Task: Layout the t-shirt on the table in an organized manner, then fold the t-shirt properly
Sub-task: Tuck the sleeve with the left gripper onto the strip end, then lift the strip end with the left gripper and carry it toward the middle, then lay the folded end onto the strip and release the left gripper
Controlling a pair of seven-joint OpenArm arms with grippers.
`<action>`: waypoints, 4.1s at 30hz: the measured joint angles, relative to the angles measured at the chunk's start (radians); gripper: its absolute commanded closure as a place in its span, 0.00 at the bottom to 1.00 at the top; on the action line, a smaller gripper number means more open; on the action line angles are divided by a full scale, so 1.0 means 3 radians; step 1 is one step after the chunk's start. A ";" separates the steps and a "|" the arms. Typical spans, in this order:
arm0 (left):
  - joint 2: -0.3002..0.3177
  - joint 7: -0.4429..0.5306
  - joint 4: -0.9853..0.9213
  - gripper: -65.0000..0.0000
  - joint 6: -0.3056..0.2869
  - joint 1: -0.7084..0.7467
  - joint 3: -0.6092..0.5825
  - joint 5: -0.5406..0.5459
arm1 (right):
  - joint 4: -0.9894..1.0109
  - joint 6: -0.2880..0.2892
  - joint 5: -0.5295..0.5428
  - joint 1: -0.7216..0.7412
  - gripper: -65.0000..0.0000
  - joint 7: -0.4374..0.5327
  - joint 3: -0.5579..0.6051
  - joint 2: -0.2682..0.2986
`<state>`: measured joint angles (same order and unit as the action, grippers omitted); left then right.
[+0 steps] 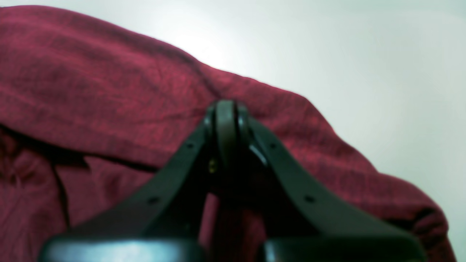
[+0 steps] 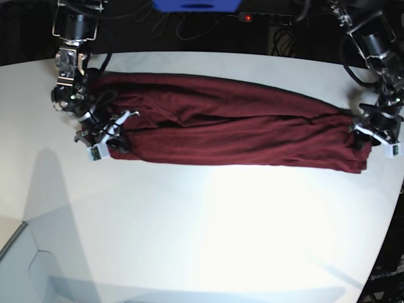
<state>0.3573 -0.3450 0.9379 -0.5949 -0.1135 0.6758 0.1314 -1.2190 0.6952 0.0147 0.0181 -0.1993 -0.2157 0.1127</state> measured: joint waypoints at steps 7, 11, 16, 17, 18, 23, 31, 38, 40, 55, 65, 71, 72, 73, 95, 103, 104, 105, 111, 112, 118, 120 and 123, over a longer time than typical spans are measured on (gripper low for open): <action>0.0017 0.0148 -0.0153 0.45 -0.0001 -0.0022 -0.0053 0.0066 | -0.0003 -0.0001 0.0006 -0.0036 1.00 0.0041 0.0003 0.0001; 0.0018 0.0148 -0.0154 0.44 0.0000 -0.0022 -0.0056 0.0065 | -0.0004 0.0000 0.0004 -0.0036 1.00 0.0042 0.0003 0.0001; 0.0019 0.0149 -0.0154 0.20 -0.0008 -0.0020 -0.0056 0.0064 | -0.0004 0.0000 0.0005 -0.0036 1.00 0.0041 0.0003 0.0001; 0.0019 0.0149 -0.0154 0.15 -0.0014 -0.0022 -0.0056 0.0055 | -0.0004 0.0000 0.0004 -0.0034 1.00 0.0036 0.0003 0.0001; 0.0019 0.0149 -0.0154 0.13 -0.0014 -0.0023 -0.0058 0.0052 | -0.0004 -0.0001 0.0004 -0.0034 1.00 0.0036 0.0003 0.0001; 0.0019 0.0159 -0.0154 0.22 -0.0014 -0.0022 -0.0058 0.0047 | -0.0004 0.0000 0.0005 -0.0032 1.00 0.0034 0.0003 0.0001; -0.0011 0.0161 -0.0154 0.85 -0.0053 -0.0023 -0.0058 0.0072 | -0.0003 0.0000 0.0004 -0.0025 1.00 0.0031 0.0003 0.0001; -0.0001 0.0116 -0.0108 1.00 -0.0051 -0.0024 -0.0038 0.0072 | 0.0000 0.0000 0.0004 -0.0025 1.00 0.0031 0.0003 0.0001; -0.0038 -0.0011 0.0064 1.00 -0.0038 0.0000 0.0057 -0.0013 | 0.0000 0.0000 0.0004 -0.0025 1.00 0.0029 0.0003 0.0001; -0.0364 -0.0161 0.1654 1.00 -0.0037 0.0172 0.0168 -0.0047 | -0.0001 0.0000 0.0003 -0.0017 1.00 0.0018 0.0003 0.0001; -0.0360 -0.0262 0.2365 1.00 -0.0042 0.0507 -0.0641 -0.0051 | -0.0004 0.0000 0.0004 -0.0017 1.00 0.0008 0.0017 0.0000; -0.0376 -0.0247 0.2597 1.00 0.0000 0.0669 -0.1296 -0.0370 | -0.0004 0.0000 0.0004 -0.0017 1.00 0.0006 0.0019 0.0000; -0.0415 -0.0247 0.2625 1.00 -0.0004 0.0692 -0.1436 -0.0439 | -0.0004 0.0000 0.0004 -0.0017 1.00 0.0008 0.0019 0.0001; -0.0441 -0.0253 0.2659 1.00 -0.0005 0.0713 -0.1572 -0.0543 | -0.0005 0.0000 0.0003 -0.0015 1.00 0.0003 0.0018 0.0000; -0.0926 -0.0209 0.2486 1.00 -0.0029 0.0730 -0.2564 -0.1812 | -0.0010 0.0000 0.0003 -0.0017 1.00 0.0006 0.0009 0.0001; -0.0924 -0.0207 0.2486 1.00 -0.0023 0.0743 -0.2803 -0.1811 | -0.0010 0.0000 0.0003 -0.0017 1.00 0.0006 0.0009 0.0000; -0.0924 -0.0207 0.2486 1.00 -0.0023 0.0743 -0.2815 -0.1809 | -0.0010 0.0000 0.0003 -0.0017 1.00 0.0006 0.0009 0.0000; -0.0926 -0.0206 0.2481 1.00 -0.0023 0.0744 -0.2820 -0.1808 | -0.0010 0.0000 0.0003 -0.0017 1.00 0.0006 0.0009 0.0000; -0.0924 -0.0209 0.2279 0.99 -0.0014 0.0738 -0.2804 -0.1809 | -0.0010 0.0000 0.0003 -0.0015 1.00 0.0006 0.0009 0.0001; -0.0924 -0.0206 0.2269 0.97 -0.0013 0.0735 -0.2804 -0.1809 | -0.0010 0.0000 0.0003 -0.0015 1.00 0.0008 0.0009 0.0001; -0.0924 -0.0196 0.2291 0.56 -0.0013 0.0739 -0.2803 -0.1797 | -0.0088 0.0000 -0.0047 0.0038 0.88 -0.0104 0.0009 -0.0001; -0.0923 -0.0212 0.2370 0.52 -0.0013 0.0749 -0.2800 -0.1797 | -0.0264 0.0000 -0.0123 -0.0008 0.81 -0.0200 0.0009 0.0000; -0.0959 -0.0214 0.2635 0.52 -0.0013 0.0758 -0.2756 -0.1549 | -0.0566 0.0000 -0.0116 -0.0057 0.73 -0.0205 0.0005 -0.0003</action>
<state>0.0696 -0.4091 1.7283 -0.5987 0.1139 -0.1509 -0.3332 -1.3888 0.6952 -0.0200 0.0010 -0.2607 -0.2142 0.1120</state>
